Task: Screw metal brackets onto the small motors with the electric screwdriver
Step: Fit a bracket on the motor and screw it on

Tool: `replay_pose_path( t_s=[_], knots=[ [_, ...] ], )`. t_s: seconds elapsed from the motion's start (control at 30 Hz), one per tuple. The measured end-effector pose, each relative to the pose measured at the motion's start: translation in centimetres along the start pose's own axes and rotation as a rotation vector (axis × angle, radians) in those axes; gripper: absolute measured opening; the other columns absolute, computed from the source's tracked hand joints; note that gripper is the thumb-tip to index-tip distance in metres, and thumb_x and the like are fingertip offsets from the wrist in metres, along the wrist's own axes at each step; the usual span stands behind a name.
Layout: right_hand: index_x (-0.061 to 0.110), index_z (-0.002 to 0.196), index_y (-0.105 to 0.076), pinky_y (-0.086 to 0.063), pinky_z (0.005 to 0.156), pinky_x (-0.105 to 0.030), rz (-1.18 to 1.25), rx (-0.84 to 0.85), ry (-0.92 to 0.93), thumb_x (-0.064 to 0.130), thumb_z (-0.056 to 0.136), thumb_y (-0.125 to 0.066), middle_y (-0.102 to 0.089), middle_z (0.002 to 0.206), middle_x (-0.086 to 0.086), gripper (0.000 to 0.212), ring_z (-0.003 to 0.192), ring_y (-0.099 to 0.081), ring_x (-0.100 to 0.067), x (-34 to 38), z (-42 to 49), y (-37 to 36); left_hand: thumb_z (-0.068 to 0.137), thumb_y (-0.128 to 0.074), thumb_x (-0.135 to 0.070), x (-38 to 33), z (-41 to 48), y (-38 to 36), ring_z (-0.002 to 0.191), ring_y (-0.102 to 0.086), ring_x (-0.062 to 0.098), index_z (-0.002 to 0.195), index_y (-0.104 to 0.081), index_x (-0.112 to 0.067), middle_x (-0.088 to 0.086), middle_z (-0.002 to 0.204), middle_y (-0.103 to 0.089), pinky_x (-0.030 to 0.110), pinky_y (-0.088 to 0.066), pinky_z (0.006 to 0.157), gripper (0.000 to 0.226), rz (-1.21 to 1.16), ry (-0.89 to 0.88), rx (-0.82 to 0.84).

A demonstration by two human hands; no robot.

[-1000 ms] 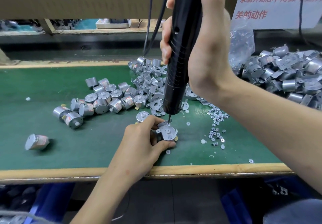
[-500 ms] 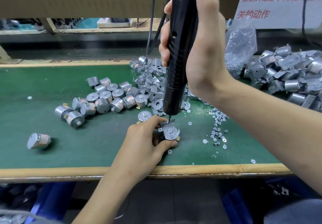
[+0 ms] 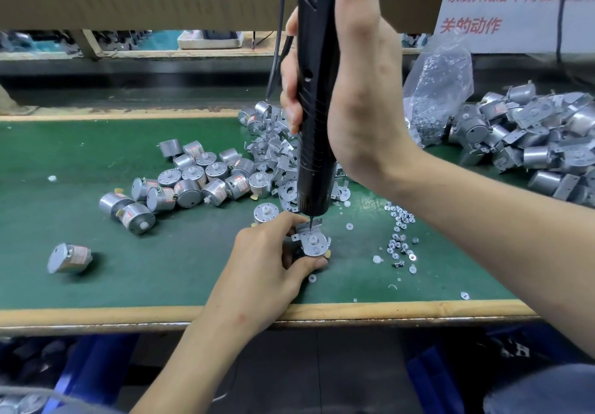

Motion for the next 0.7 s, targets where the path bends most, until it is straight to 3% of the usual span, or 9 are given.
replay_pose_path(
  t_s=[0.17, 0.5, 0.7],
  knots=[
    [-0.02, 0.092, -0.046, -0.037, 0.042, -0.03, -0.025, 0.055, 0.027, 0.039, 0.098, -0.033, -0.048, 0.054, -0.012, 0.061, 0.041, -0.045, -0.024, 0.1, -0.2, -0.8, 0.073, -0.086, -0.034, -0.1, 0.0, 0.0, 0.055, -0.049, 0.004, 0.105, -0.065, -0.028, -0.01, 0.047, -0.043, 0.009, -0.034, 0.054, 0.039, 0.0, -0.001, -0.004],
    [-0.016, 0.088, -0.048, -0.039, 0.041, -0.028, -0.058, 0.009, 0.078, 0.038, 0.102, -0.035, -0.051, 0.052, -0.008, 0.057, 0.04, -0.047, -0.025, 0.2, -0.5, -0.2, 0.074, -0.086, -0.034, -0.1, -0.2, -0.2, 0.058, -0.052, 0.005, 0.107, -0.063, -0.029, -0.012, 0.048, -0.047, 0.009, -0.036, 0.056, 0.04, 0.017, 0.007, -0.005],
    [-0.006, 0.089, -0.051, -0.048, 0.046, -0.034, -0.086, -0.063, 0.085, 0.037, 0.103, -0.045, -0.057, 0.058, -0.006, 0.046, 0.044, -0.056, -0.023, -0.2, -0.1, 1.3, 0.075, -0.085, -0.036, -0.2, -0.2, -0.1, 0.059, -0.052, 0.01, 0.107, -0.063, -0.029, -0.016, 0.058, -0.055, 0.011, -0.037, 0.056, 0.039, 0.026, 0.019, -0.007]
  ],
)
Point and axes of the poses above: each hand's wrist, its own z-axis towards the middle knuckle, its own y-axis out of the back of the hand, x = y × z, the point moved 4 cm from there along z, towards the middle knuckle
